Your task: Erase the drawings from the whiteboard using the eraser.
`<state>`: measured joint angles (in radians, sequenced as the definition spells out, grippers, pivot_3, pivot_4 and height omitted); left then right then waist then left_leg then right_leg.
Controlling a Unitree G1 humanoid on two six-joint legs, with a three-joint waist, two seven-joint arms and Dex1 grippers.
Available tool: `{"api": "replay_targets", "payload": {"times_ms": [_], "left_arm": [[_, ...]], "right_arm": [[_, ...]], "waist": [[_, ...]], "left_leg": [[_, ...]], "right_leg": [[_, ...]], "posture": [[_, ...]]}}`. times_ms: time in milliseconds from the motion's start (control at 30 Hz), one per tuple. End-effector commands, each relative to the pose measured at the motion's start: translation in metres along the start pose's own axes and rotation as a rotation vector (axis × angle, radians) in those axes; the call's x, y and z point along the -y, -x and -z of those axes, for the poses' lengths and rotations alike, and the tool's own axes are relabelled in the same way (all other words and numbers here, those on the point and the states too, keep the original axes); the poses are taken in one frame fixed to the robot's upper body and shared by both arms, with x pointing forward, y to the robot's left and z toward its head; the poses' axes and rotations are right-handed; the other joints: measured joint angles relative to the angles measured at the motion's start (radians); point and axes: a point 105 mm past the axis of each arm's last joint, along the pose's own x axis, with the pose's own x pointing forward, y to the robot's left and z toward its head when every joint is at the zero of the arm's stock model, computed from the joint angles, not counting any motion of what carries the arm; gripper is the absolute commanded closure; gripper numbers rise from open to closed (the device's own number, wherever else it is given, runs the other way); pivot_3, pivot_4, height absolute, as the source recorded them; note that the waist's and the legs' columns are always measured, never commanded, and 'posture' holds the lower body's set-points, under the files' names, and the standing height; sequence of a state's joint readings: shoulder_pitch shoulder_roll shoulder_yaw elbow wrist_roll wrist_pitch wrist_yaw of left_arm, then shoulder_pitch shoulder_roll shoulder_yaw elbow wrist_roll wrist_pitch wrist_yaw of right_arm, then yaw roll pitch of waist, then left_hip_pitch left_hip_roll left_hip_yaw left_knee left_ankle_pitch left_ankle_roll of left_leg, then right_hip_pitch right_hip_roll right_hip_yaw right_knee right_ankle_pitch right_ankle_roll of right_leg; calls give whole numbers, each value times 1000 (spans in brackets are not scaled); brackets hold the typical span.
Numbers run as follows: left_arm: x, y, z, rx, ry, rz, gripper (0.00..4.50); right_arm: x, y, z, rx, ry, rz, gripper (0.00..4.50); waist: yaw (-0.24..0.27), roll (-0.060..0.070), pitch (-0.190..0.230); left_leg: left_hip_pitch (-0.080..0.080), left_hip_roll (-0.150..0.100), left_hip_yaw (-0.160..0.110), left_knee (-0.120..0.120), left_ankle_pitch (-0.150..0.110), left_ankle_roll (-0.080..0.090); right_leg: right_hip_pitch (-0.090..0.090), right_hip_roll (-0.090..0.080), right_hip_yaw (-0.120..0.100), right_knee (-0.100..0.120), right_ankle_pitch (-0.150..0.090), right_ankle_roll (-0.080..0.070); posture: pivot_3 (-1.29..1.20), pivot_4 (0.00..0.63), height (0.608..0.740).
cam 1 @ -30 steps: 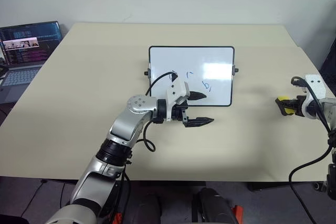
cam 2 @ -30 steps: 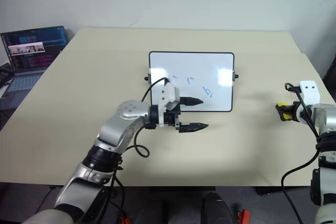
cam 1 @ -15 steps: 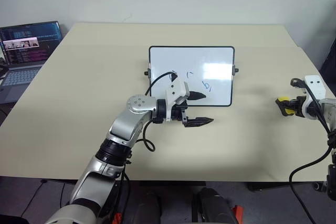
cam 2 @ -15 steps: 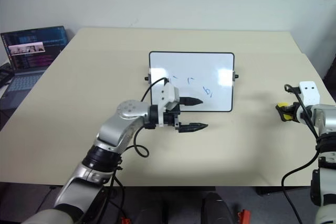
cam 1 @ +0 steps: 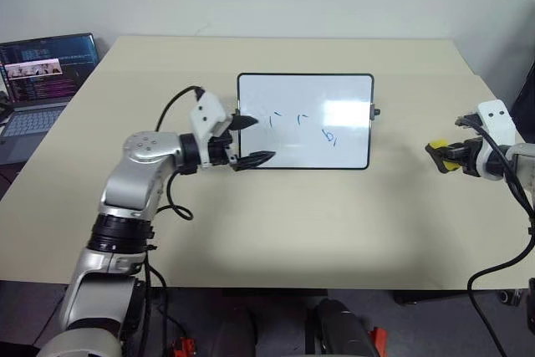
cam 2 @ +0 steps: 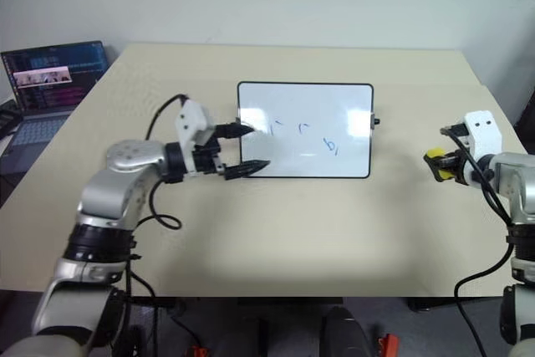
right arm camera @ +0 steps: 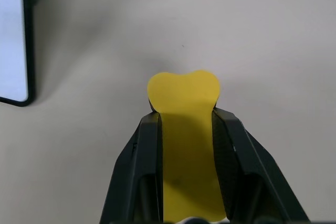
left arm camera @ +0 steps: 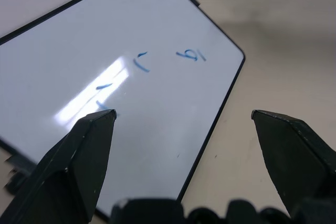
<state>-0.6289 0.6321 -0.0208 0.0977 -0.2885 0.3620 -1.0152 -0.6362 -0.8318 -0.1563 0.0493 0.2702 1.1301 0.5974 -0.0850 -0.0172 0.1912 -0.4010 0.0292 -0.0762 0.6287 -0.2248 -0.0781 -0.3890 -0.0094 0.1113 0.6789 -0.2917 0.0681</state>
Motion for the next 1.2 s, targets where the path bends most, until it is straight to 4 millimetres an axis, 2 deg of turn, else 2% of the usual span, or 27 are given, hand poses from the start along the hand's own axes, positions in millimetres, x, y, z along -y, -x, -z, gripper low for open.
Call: {"api": "replay_targets", "payload": {"times_ms": [33, 133, 367, 500, 600, 667, 733, 833, 1033, 1200], "left_arm": [[-17, 19, -1, -4, -21, -89, 0], [-24, 25, 6, -20, -20, -136, 0], [-28, 30, 5, -6, -17, -171, 0], [-29, 28, 6, -8, -20, -181, 0], [-28, 26, 5, -5, -18, -176, 0], [-26, 24, 5, 0, -14, -169, 0], [-24, 22, 5, 4, -12, -165, 0], [-21, 20, 4, 9, -9, -160, 0], [-18, 22, 7, 1, -4, -164, 0], [-15, 20, 7, 4, -4, -157, 0]], "right_arm": [[-40, 12, -52, 148, 116, -92, 3544], [-75, 13, -71, 199, 180, -186, 3544], [-133, 12, -110, 326, 206, -314, 3544], [-182, 4, -139, 418, 211, -397, 3544], [-207, -6, -150, 448, 270, -396, 3544], [-234, -12, -158, 470, 315, -415, 3544], [-253, -21, -160, 477, 369, -408, 3544], [-257, -39, -158, 463, 409, -357, 3544], [-263, -54, -152, 435, 368, -387, 3544], [-260, -66, -150, 423, 389, -344, 3544]], "waist": [[-4, 0, 0], [-4, 1, 0], [7, 0, 0], [1, 0, 0], [-1, 0, 0], [-1, 0, 0], [-2, 0, 0], [-3, 0, 0], [1, 0, 0], [-2, 0, 0]], "left_leg": [[0, 0, 0, 0, 0, 0], [1, 1, 0, 0, 0, 0], [-4, 0, -4, 0, 0, 0], [-4, 0, -6, 0, 0, 0], [-4, 1, -6, 0, 0, 0], [-4, 1, -7, 0, 0, 0], [-4, 1, -7, 0, 0, 0], [-4, 1, -8, -1, 0, 0], [-6, 0, -10, 0, 0, 0], [-7, 0, -10, -1, 0, 0]], "right_leg": [[0, 0, 0, 0, 0, 0], [0, 1, 0, 1, 0, 0], [-1, -1, -6, -1, 0, 0], [-2, -1, -7, 1, -1, -1], [-2, -1, -9, 1, -1, -2], [-2, -1, -9, 1, -1, -2], [-2, -1, -9, 1, -1, -2], [-2, -1, -10, 1, -1, -3], [-3, -2, -13, 1, -1, -3], [-5, -1, -12, 2, -2, -3]], "posture": [[0, 150, 740], [0, 150, 740], [0, 150, 740], [0, 150, 740], [0, 150, 740], [0, 150, 740], [0, 150, 740], [0, 150, 740], [0, 150, 740], [0, 150, 740]]}}
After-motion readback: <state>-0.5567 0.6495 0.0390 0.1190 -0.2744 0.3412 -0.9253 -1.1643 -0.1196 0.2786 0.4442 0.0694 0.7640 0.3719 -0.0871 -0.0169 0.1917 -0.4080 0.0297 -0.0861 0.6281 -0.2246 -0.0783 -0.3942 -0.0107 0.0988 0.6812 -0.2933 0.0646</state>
